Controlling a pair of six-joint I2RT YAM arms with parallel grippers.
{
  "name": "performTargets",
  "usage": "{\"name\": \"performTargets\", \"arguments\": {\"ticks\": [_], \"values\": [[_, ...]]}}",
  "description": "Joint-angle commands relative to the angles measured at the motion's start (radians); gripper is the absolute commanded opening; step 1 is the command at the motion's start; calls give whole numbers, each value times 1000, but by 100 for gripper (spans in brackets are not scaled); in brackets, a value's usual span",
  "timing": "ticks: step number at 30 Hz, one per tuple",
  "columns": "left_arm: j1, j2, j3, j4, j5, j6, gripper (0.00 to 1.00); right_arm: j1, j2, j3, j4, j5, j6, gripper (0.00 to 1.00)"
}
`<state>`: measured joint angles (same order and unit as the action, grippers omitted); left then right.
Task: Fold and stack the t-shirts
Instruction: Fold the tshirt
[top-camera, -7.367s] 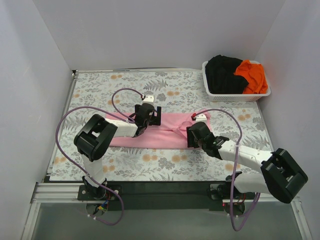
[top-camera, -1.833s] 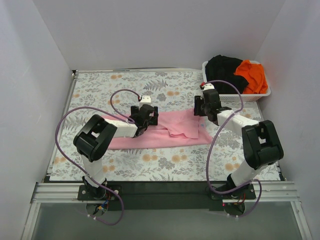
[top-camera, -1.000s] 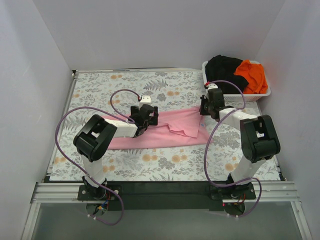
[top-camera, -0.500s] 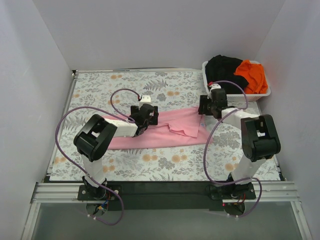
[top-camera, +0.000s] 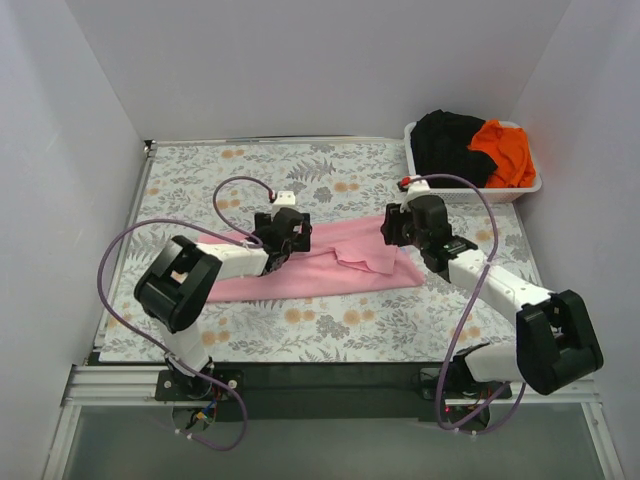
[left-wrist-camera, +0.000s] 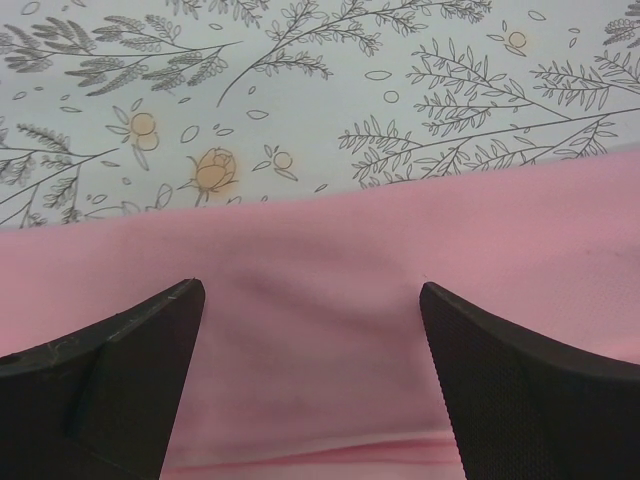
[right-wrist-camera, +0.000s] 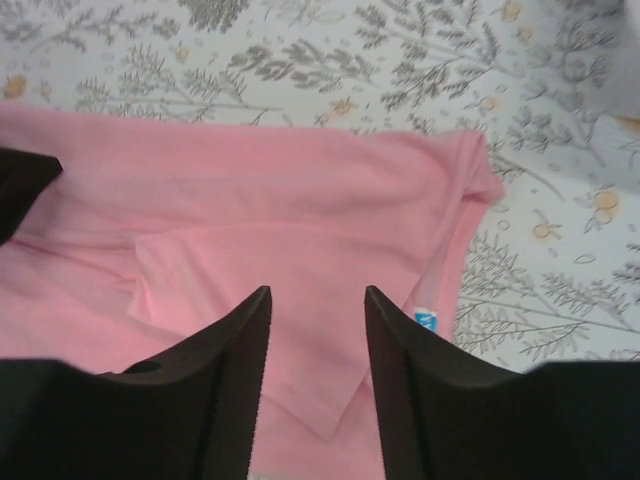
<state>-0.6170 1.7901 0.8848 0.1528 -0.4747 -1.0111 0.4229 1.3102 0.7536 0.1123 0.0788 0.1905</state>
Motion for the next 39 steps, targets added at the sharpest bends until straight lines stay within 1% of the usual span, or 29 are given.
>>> {"name": "performTargets", "arguments": {"ticks": [1,5,11,17,22,25,29,30,32,33,34,35,36,37,39], "values": [[5,-130,-44,-25,-19,-14,83,43,1,-31,-20,29,33,35],[5,-161,-104,-24,-5,-61,84,70,49,-45,-20,33,44,30],[5,-146,-159,-24,2,-127,84,79,116,-56,-20,45,59,21],[3,-117,-185,-22,-4,-165,84,80,205,-57,-20,56,81,18],[-16,-130,-210,-24,-8,-191,84,79,306,-5,-23,73,84,17],[-26,-139,-237,-27,-7,-225,84,74,372,59,-25,81,75,17],[-44,-133,-270,-25,1,-274,84,57,492,199,-54,70,56,17],[-56,-132,-274,-24,-1,-296,84,56,515,273,-62,62,47,17],[-69,-121,-277,-22,-5,-316,84,54,595,347,-97,58,33,17],[-82,-117,-276,-25,-11,-339,84,53,624,434,-111,59,21,17],[-87,-115,-273,-25,-18,-348,84,51,653,473,-112,61,15,17],[-92,-110,-270,-28,-21,-365,84,50,705,518,-161,62,9,17],[-101,-112,-265,-39,-21,-380,84,45,730,555,-172,64,-2,17],[-104,-112,-259,-47,-27,-415,84,42,771,620,-180,62,-3,17],[-113,-120,-250,-68,-31,-448,84,30,803,676,-198,56,-13,17]]}}
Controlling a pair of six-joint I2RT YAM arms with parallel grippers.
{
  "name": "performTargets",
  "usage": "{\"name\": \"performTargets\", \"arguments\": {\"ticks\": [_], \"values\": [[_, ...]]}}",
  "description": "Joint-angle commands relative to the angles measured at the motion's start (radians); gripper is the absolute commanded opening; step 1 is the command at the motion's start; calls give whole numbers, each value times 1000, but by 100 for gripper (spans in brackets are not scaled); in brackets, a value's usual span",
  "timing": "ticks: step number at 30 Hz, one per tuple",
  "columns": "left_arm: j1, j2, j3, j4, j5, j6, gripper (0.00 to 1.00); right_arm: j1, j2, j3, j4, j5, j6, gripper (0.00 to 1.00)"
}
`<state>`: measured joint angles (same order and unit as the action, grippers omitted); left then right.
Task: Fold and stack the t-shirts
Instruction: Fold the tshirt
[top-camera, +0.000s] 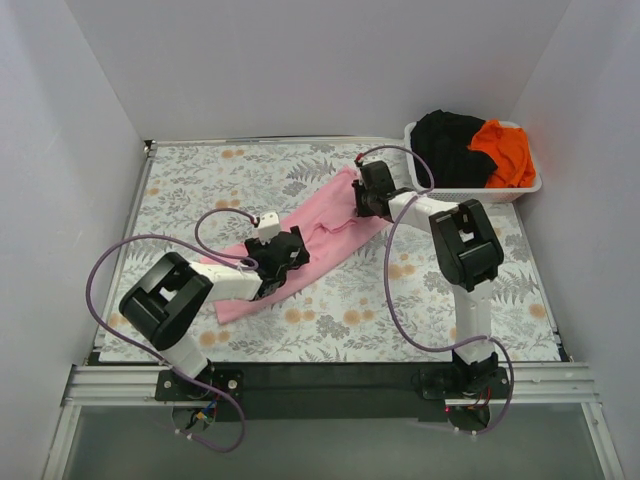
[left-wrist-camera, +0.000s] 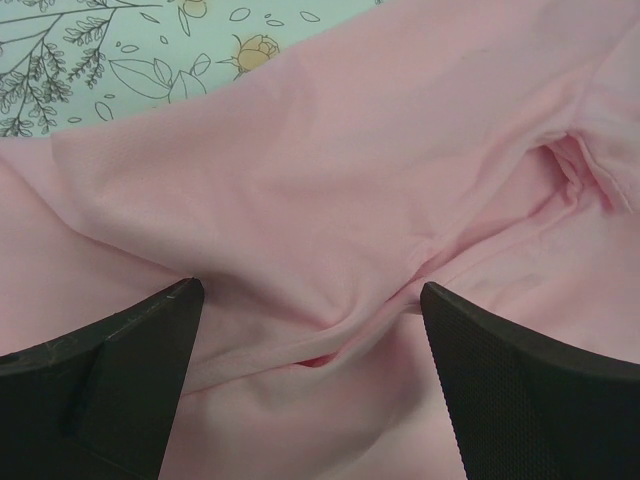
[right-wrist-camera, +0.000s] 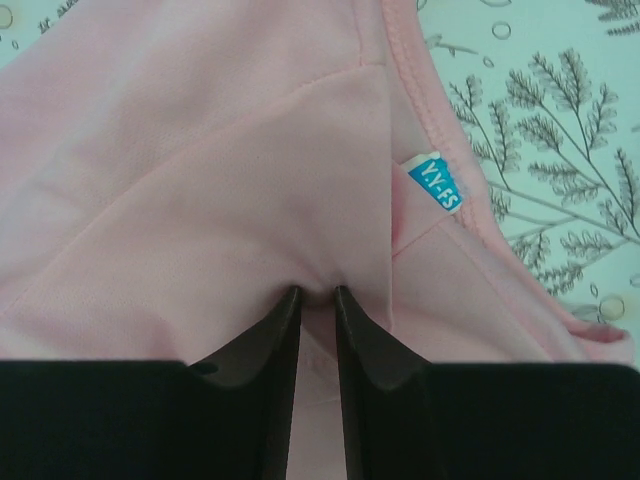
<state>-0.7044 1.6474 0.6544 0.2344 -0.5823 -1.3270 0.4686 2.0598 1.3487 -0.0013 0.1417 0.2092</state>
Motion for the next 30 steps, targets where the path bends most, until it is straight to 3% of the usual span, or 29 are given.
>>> {"name": "performTargets", "arguments": {"ticks": [1,14,17,22,30], "values": [[-27,17,-15,-159,75,-164,84,-21,69,131,-88,-14,-36,17],[-179,-101,103,-222,33,-207,84,-33,66,359,-128,-59,-125,18],[-195,-151,131,-282,-10,-181,85,-31,-15,304,-124,-63,-122,19],[-196,-248,131,-359,-94,-106,85,-4,-203,65,-85,-53,-107,21],[-196,-334,-18,-426,-108,-129,85,42,-374,-232,-14,-56,-45,22]]}}
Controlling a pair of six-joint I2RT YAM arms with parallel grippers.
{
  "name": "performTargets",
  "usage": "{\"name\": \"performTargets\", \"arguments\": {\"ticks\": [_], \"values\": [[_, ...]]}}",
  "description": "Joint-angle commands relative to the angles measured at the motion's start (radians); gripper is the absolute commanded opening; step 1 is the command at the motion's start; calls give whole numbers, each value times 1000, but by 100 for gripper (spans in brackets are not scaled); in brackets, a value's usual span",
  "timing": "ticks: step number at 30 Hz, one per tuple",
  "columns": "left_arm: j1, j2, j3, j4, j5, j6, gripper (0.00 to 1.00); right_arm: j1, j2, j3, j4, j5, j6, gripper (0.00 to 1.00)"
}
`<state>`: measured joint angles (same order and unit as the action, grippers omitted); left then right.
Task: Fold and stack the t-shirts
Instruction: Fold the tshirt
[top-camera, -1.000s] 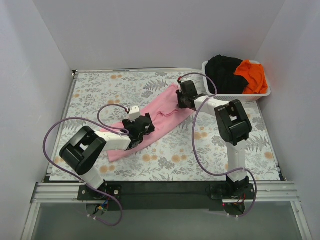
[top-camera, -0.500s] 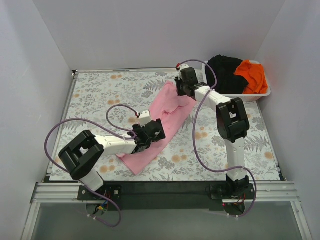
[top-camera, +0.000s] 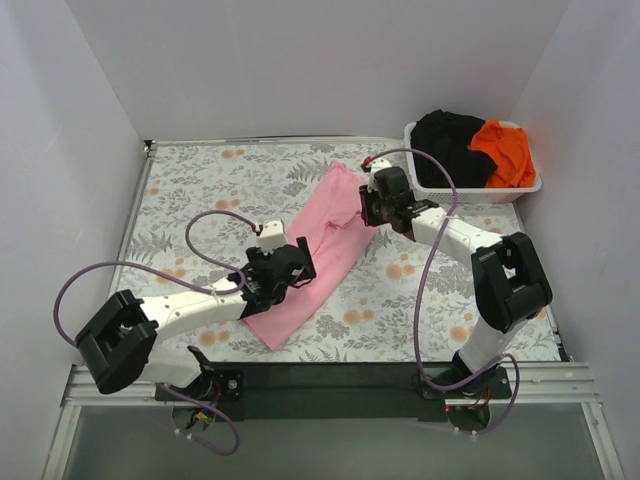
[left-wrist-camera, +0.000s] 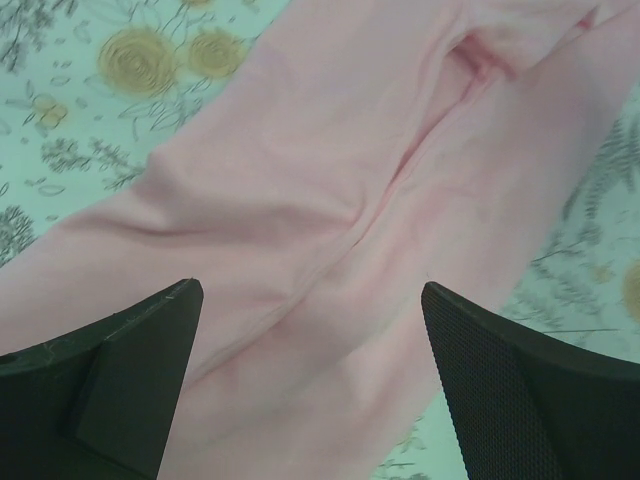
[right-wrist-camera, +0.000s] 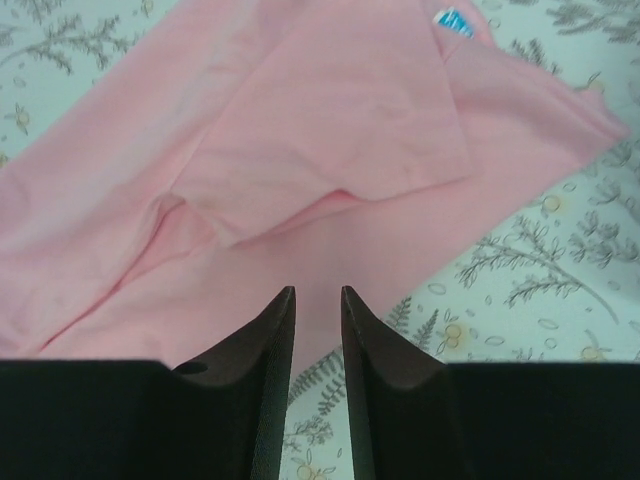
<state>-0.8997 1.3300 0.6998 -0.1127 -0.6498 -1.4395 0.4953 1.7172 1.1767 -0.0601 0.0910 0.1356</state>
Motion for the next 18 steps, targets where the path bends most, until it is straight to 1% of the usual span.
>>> {"name": "performTargets", "arguments": {"ticks": [1,6,9,14,18], "values": [[1,-23,-80,-84,-39,-28,85,19,-47,-75,51,-8,35,22],[-4,-87,-172,-104,-37,-94,85,42,-50,-114,51,-13,41,22],[-4,-114,-212,-108,-18,-131,85,46,-19,-124,78,-13,48,22],[-11,-109,-233,-111,-4,-153,85,46,42,-111,86,-8,56,22],[-42,-106,-234,-145,-2,-196,85,45,100,-89,85,-4,68,22]]}}
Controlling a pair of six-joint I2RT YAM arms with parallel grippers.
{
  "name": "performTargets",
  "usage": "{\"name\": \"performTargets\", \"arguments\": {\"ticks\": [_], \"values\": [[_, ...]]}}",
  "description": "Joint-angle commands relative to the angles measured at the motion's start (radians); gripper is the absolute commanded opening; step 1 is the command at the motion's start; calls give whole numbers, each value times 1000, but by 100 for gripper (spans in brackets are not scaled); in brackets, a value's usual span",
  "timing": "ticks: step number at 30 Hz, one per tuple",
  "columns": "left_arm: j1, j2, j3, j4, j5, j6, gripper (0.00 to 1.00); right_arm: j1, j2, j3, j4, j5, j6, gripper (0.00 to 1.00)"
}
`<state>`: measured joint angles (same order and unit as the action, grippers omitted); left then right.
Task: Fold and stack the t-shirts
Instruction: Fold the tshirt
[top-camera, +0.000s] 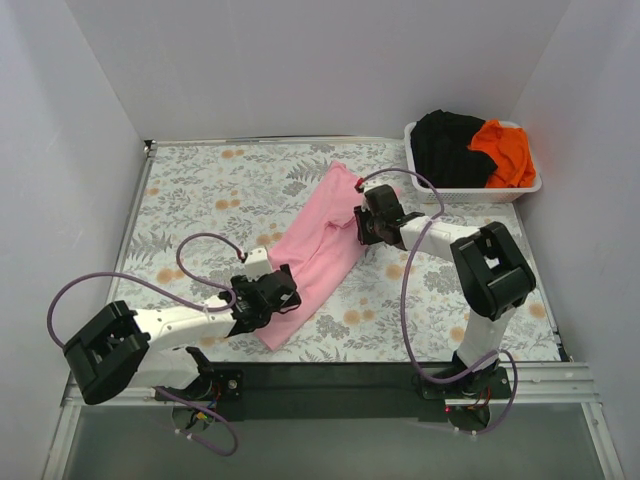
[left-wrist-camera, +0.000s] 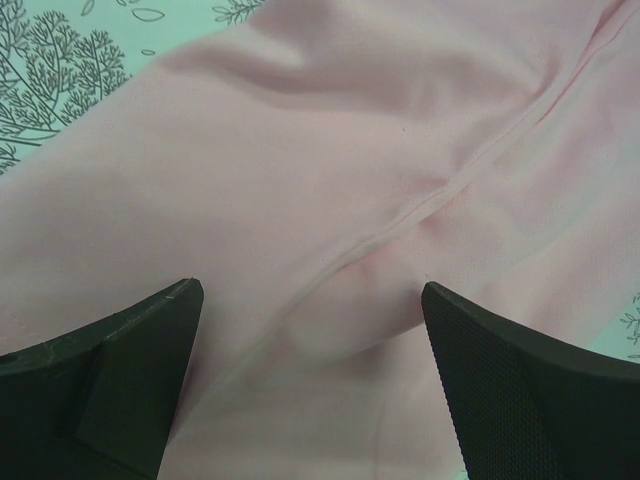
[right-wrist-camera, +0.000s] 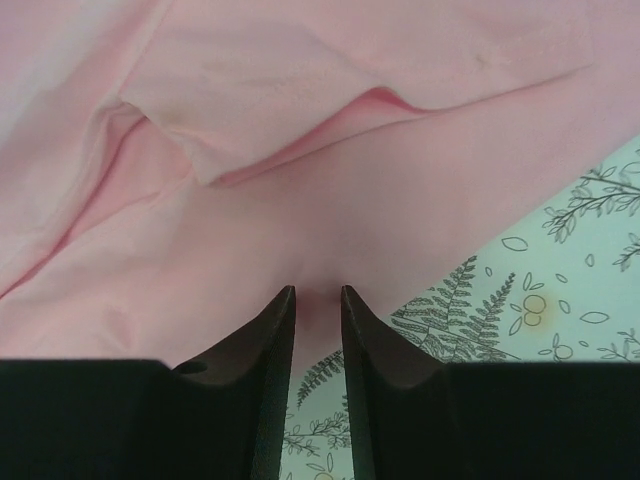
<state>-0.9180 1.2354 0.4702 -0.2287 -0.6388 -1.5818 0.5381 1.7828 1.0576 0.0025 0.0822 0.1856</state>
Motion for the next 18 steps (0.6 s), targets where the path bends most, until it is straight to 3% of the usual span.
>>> {"name": "performTargets", "arguments": {"ticks": [1,12,18], "values": [[-31,-16,-4,-41,-13,-67,85,3,58,36,22,5,20,22],[-146,-10,-36,-124,-21,-289,85,-6,199,169,8,24,6,22],[-260,97,53,-146,-59,-372,85,-29,289,297,-35,7,-43,22]]}}
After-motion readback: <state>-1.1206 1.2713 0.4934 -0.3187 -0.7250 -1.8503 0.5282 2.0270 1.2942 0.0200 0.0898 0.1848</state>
